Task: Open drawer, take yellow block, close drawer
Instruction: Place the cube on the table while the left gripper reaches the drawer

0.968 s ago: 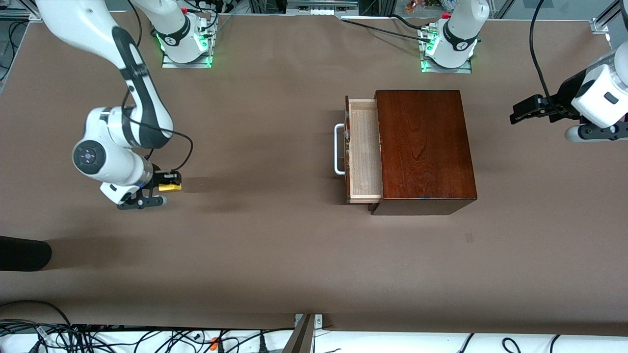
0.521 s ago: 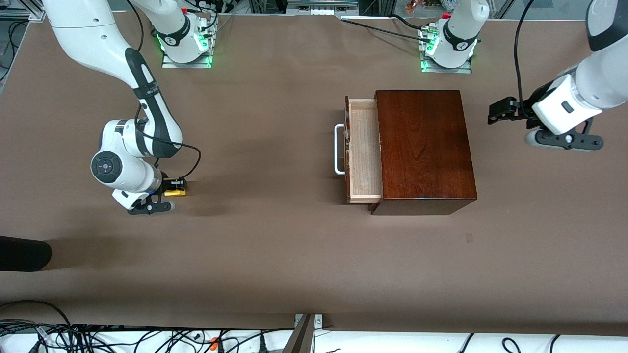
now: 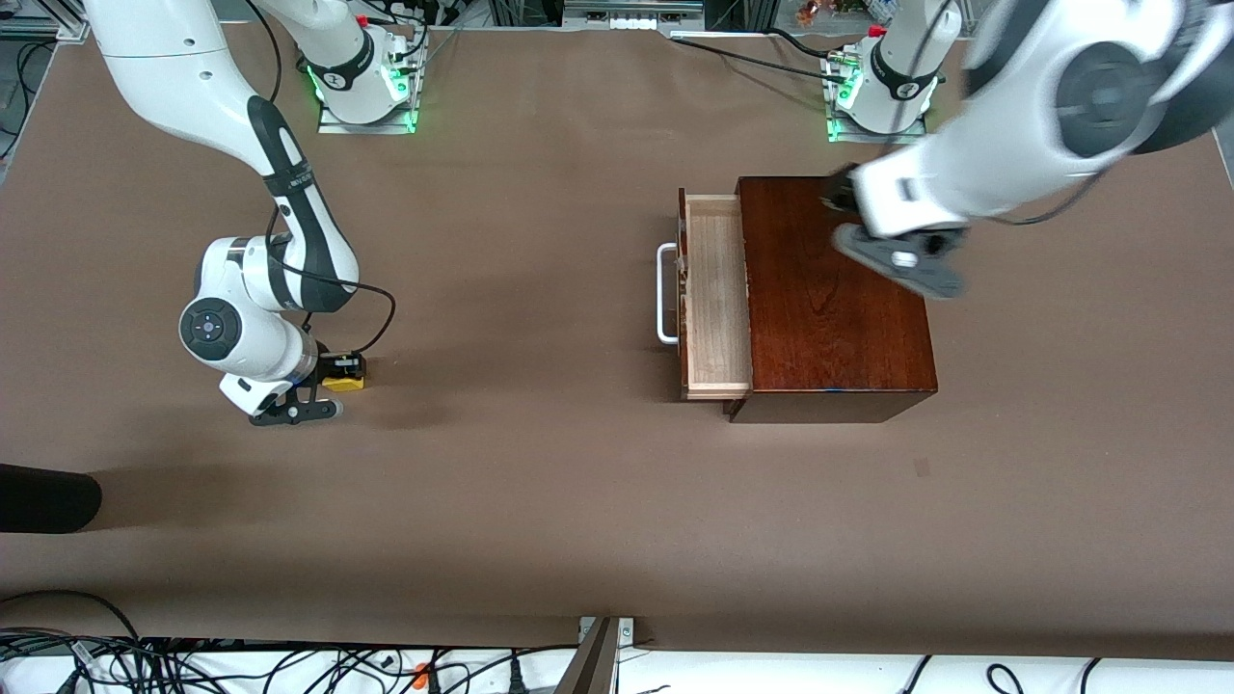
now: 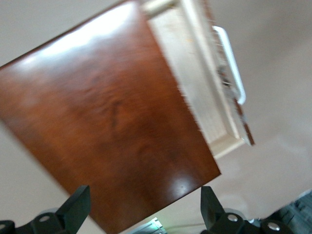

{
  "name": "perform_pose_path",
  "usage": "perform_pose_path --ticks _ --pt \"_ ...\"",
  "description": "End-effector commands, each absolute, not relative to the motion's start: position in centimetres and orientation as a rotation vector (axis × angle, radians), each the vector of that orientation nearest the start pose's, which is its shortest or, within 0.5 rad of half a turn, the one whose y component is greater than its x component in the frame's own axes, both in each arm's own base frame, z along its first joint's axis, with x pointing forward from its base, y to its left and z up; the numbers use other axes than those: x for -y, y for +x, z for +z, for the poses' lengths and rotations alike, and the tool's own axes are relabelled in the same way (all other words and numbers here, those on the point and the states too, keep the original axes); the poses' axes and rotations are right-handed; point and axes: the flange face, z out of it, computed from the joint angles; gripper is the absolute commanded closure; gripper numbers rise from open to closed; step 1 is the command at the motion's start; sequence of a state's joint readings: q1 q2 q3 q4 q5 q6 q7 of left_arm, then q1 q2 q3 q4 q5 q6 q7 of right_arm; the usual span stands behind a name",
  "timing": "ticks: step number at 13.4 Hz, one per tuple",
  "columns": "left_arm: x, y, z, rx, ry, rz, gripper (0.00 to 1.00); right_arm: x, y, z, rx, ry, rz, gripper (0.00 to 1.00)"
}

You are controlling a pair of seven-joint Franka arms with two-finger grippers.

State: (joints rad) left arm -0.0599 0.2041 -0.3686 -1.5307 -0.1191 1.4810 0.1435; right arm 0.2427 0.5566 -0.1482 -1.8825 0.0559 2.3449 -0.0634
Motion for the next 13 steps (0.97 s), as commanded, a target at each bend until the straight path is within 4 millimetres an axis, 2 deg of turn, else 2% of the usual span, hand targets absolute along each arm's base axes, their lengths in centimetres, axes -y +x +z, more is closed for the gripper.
perform_pose_path --ticks 1,3,4,6,7,9,10,11,13 --pt "29.1 54.7 51.3 -1.322 -3.104 0.381 0.0 -6.3 62.9 25.5 0.258 -3.163 0.087 0.0" --pt "33.4 53.9 50.4 -1.547 -3.041 0.253 0.0 -6.4 62.7 30.4 0.269 -3.155 0.091 0.0" --pt "35.6 53.9 49.1 -1.701 -2.988 0.18 0.0 -6.3 62.5 33.2 0.293 -3.149 0.07 0.0" --pt "40.1 53.9 45.2 -2.027 -2.836 0.052 0.0 -5.7 61.7 38.5 0.363 -3.129 0.021 0.0" --pt "41.5 54.1 43.7 -2.159 -2.724 -0.026 0.0 -5.8 60.9 41.2 0.376 -3.12 0.007 0.0" --pt "43.8 53.4 42.1 -2.317 -2.516 -0.099 0.0 -5.7 59.3 46.0 0.376 -3.107 -0.031 0.0" --pt "44.3 53.1 41.3 -2.356 -2.408 -0.089 0.0 -5.6 58.3 48.3 0.378 -3.101 -0.04 0.0" --pt "45.6 52.3 39.8 -2.402 -2.276 -0.055 0.0 -5.8 57.7 50.8 0.391 -3.097 -0.057 0.0" --pt "47.3 50.8 36.4 -2.449 -2.194 0.025 0.0 -6.8 58.0 55.4 0.416 -3.102 -0.044 0.0"
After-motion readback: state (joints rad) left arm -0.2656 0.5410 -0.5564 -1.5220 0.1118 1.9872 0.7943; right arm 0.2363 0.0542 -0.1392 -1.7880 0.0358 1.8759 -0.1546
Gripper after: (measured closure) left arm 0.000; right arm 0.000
